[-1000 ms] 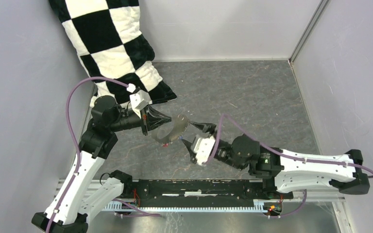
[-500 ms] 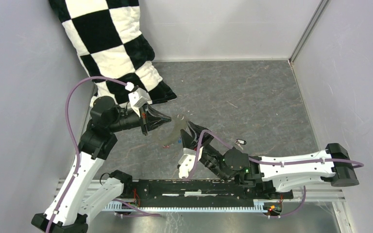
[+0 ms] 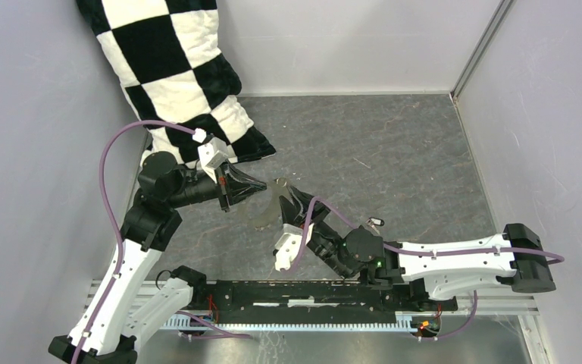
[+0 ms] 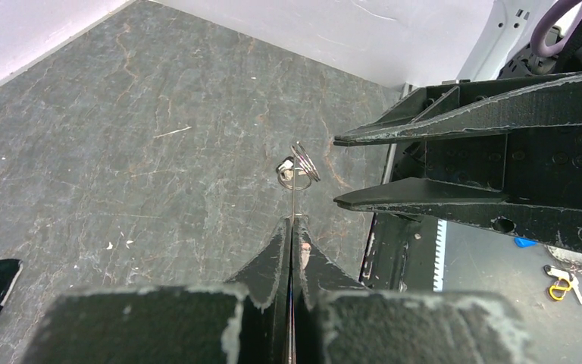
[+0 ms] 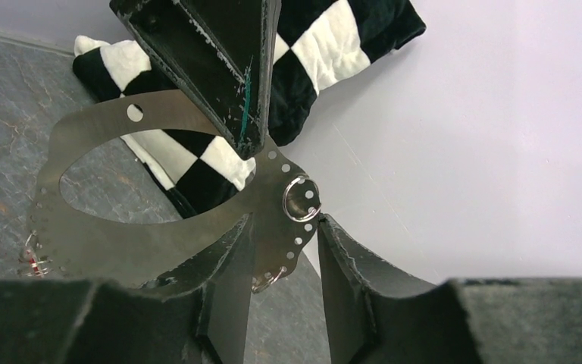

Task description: Put the keys on the keyring

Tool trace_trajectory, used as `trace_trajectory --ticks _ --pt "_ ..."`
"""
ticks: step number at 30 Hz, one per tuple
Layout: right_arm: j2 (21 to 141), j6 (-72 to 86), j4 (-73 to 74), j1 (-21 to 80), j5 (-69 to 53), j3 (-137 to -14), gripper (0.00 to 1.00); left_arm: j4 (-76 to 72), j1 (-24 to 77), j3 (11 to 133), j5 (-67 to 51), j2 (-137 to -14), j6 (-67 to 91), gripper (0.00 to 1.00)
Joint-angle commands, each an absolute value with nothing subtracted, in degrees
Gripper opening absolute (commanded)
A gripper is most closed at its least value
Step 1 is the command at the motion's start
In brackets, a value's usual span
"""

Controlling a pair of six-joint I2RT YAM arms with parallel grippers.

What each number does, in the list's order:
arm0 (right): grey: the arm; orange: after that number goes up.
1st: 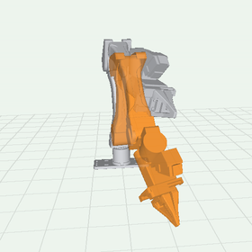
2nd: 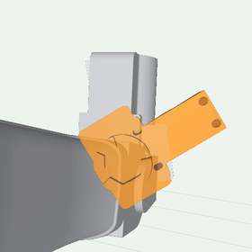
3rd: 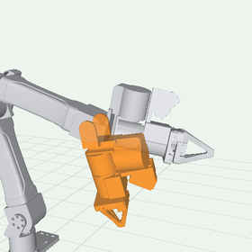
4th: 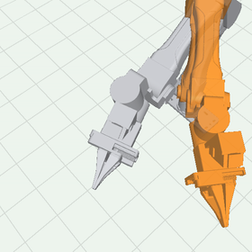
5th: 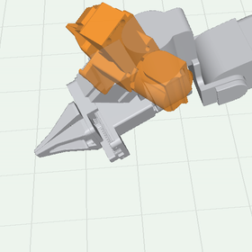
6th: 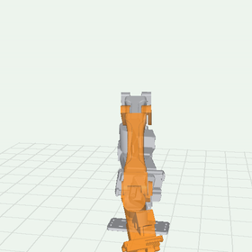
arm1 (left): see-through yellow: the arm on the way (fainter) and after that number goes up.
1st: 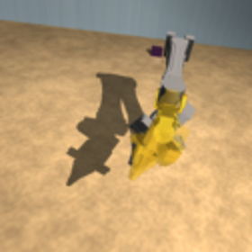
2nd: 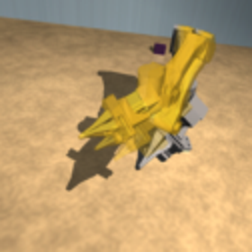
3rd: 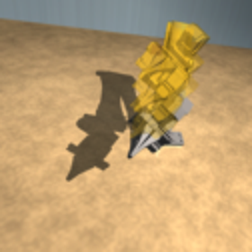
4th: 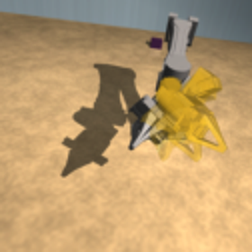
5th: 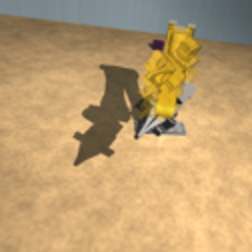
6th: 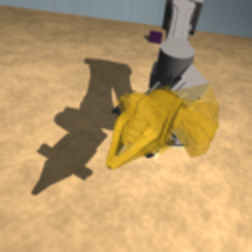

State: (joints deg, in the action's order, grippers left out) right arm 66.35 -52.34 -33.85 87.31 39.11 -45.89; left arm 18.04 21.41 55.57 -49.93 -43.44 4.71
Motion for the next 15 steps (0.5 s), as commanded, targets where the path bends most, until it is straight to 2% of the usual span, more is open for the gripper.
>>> trace_trajectory --ticks 1,6,15 --pt "66.83 -50.99 -38.72 86.82 37.58 -49.12 0.4 14.77 21.58 57.68 -51.69 -42.8 7.72 0.02" --pt "67.83 -50.82 -40.44 86.64 37.18 -49.44 0.33 14.68 21.62 57.66 -52.01 -42.67 7.91 0.02" --pt "68.49 -51.15 -43.49 85.52 38.67 -49.05 0.33 14.69 21.62 57.5 -52.77 -42.03 8.17 0.02"
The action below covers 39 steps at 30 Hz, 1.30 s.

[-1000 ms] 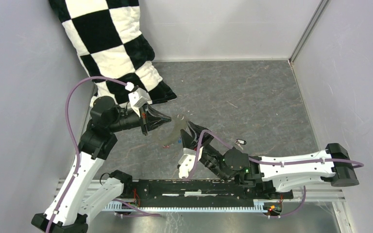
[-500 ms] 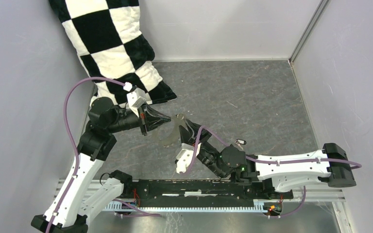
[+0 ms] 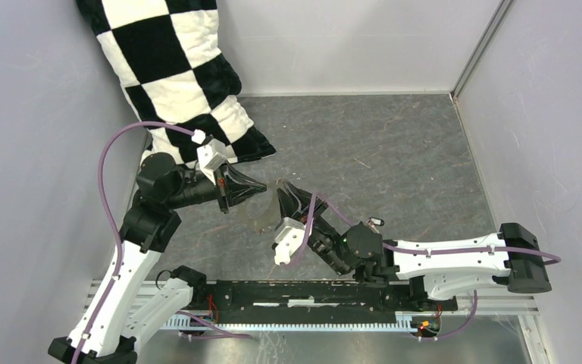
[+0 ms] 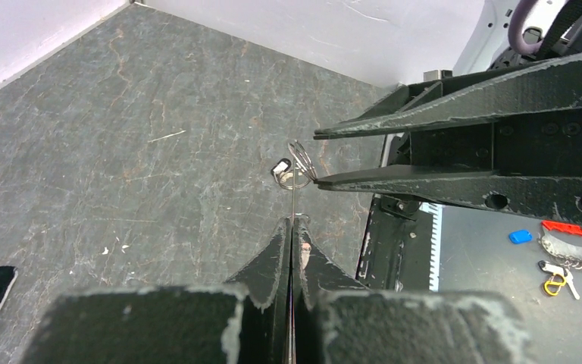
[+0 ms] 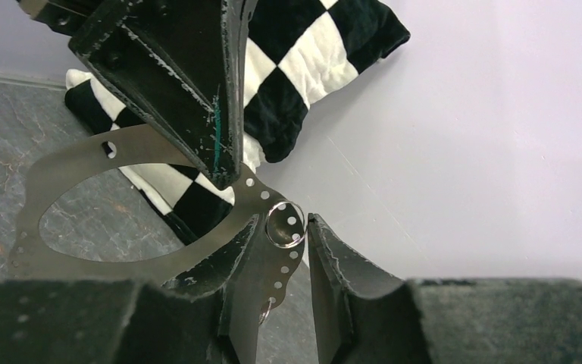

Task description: Put the keys on the keyring

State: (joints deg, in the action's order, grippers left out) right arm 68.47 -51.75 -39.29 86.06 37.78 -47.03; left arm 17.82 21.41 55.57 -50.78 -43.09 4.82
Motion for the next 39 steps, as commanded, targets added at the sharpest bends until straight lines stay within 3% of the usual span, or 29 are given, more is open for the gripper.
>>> trace_trajectory --ticks 1,4,8,13,35,37,39 --pt "68.31 -51.07 -43.27 85.47 38.6 -48.98 0.33 14.7 21.58 57.42 -52.74 -41.94 8.22 0.02" --pt "68.12 -50.51 -42.19 85.32 38.74 -48.96 0.34 14.75 21.61 57.35 -52.73 -41.75 8.17 0.02" --pt "67.24 -48.48 -39.61 85.34 36.39 -48.03 0.44 14.59 21.6 57.56 -52.73 -41.96 8.46 0.02" --pt "67.52 -47.75 -39.77 85.3 36.84 -47.86 0.45 14.51 21.62 57.57 -52.66 -41.85 8.63 0.02" --pt "65.59 -41.96 -46.3 84.51 42.77 -47.46 0.17 14.42 21.62 56.78 -52.82 -40.69 8.31 0.02" --pt "65.57 -41.22 -46.3 84.54 43.51 -47.61 0.18 14.46 21.61 56.78 -52.89 -40.63 8.06 0.02" --pt "65.25 -39.29 -44.48 84.38 44.02 -48.46 0.28 14.42 21.59 56.66 -53.19 -40.33 7.33 0.02"
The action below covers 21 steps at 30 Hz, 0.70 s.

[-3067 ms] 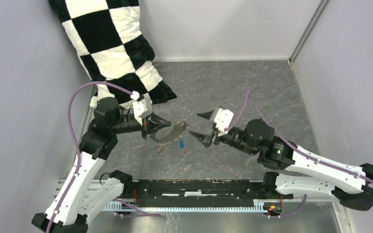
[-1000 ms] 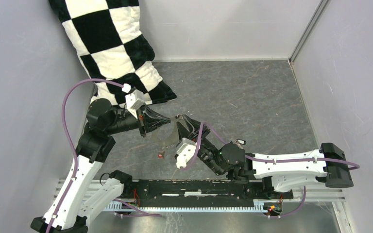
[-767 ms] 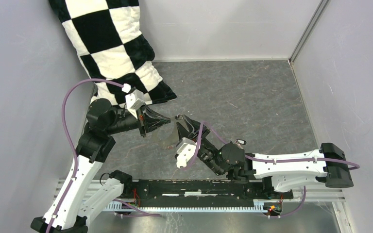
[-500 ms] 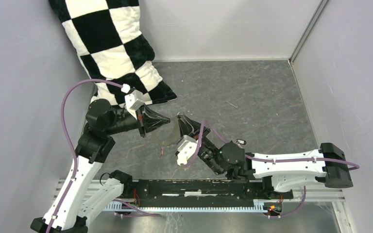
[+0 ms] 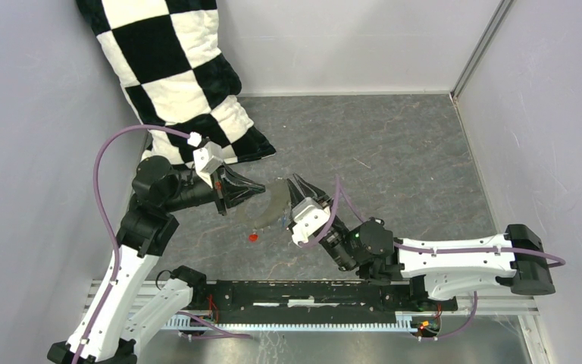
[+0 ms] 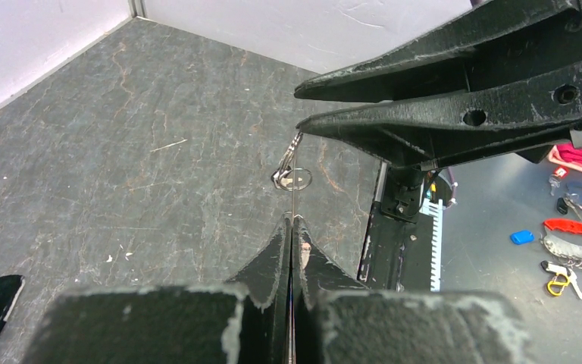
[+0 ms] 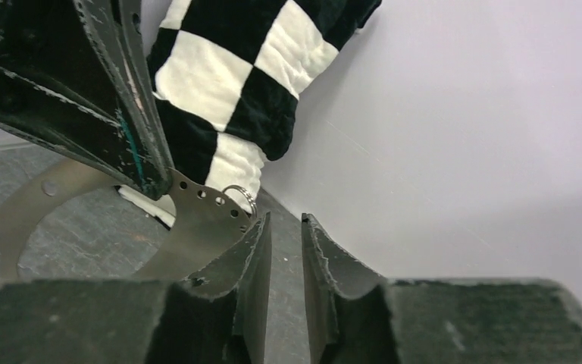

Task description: Put the keys on the keyring

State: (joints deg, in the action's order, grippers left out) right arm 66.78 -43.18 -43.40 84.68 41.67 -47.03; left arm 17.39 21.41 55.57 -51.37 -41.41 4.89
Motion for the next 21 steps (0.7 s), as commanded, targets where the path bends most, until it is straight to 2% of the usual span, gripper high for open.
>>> trace_trajectory --ticks 1,4,7,9,16,21 --pt "64.6 -37.28 -41.15 83.81 43.2 -49.68 0.36 14.57 21.62 56.61 -53.74 -40.22 6.62 0.02" --pt "61.6 -24.22 -22.21 78.63 31.7 -56.7 0.54 18.13 21.61 57.37 -57.35 -39.55 -1.15 0.02" --pt "57.68 -12.36 -9.64 69.92 17.88 -61.08 0.66 23.63 21.57 58.41 -60.28 -39.27 -8.16 0.02" --pt "55.52 -10.77 -4.29 67.25 8.15 -62.66 0.72 25.6 21.61 58.38 -60.39 -39.28 -10.51 0.02" --pt "59.0 -7.85 12.43 64.62 -8.3 -71.31 0.7 31.14 21.58 58.18 -62.66 -38.88 -19.1 0.02" --pt "62.96 -0.97 16.62 59.5 -26.13 -74.0 0.77 42.11 21.6 58.97 -64.16 -36.38 -39.45 0.02"
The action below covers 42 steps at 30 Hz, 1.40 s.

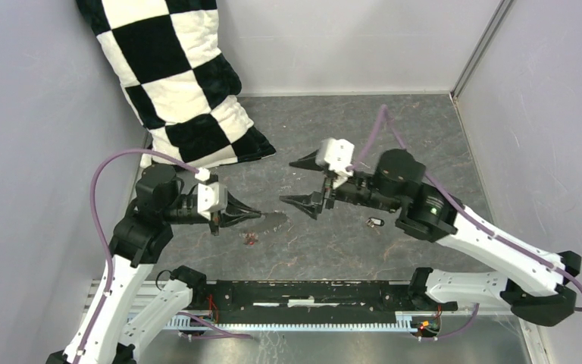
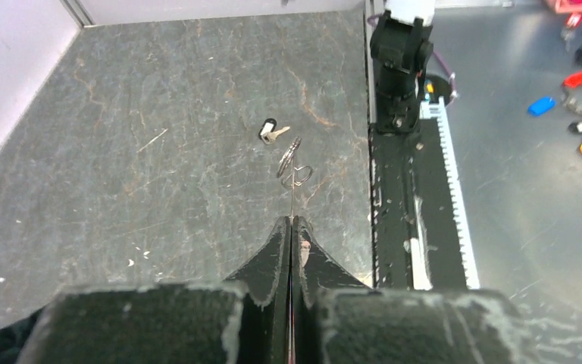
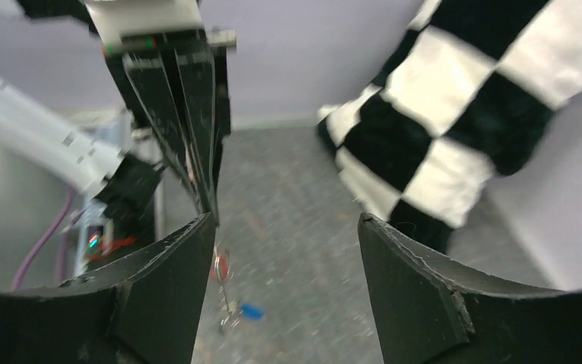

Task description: Put the keys on the keyring

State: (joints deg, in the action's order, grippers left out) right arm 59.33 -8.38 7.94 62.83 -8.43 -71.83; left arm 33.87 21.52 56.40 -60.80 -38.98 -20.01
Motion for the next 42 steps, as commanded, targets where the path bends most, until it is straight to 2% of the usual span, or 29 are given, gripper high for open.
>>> trace_trajectory --ticks 1,9,20,23,26,31,38,42 --pt "64.04 -0.2 17.18 58.93 -27.29 -74.53 0.77 42.74 21.62 58.45 -63.59 -35.78 -41.32 0.02" --pt "70.54 5.8 16.42 58.58 -30.86 -75.42 0.68 44.38 21.6 57.32 -60.8 -35.26 -48.12 0.02" --pt "73.21 9.65 8.05 56.89 -52.1 -71.02 0.72 49.47 21.58 57.21 -60.77 -33.94 -55.2 0.02" --pt "74.16 7.96 8.55 56.56 -53.65 -70.49 0.74 49.44 21.56 57.47 -60.84 -33.47 -55.23 0.02" --pt "76.08 4.2 13.2 56.48 -50.26 -72.11 0.72 49.48 21.62 57.57 -60.98 -33.14 -55.06 0.02" --pt "77.91 3.13 14.01 56.49 -45.96 -72.64 0.64 49.55 21.59 57.9 -61.41 -33.04 -54.47 0.02" --pt "77.37 6.23 6.71 56.44 -52.71 -70.31 0.53 49.57 21.61 57.94 -61.49 -32.79 -54.14 0.02" --pt "76.7 6.11 6.63 56.49 -54.08 -69.61 0.36 49.48 21.62 57.83 -61.33 -32.52 -54.24 0.02"
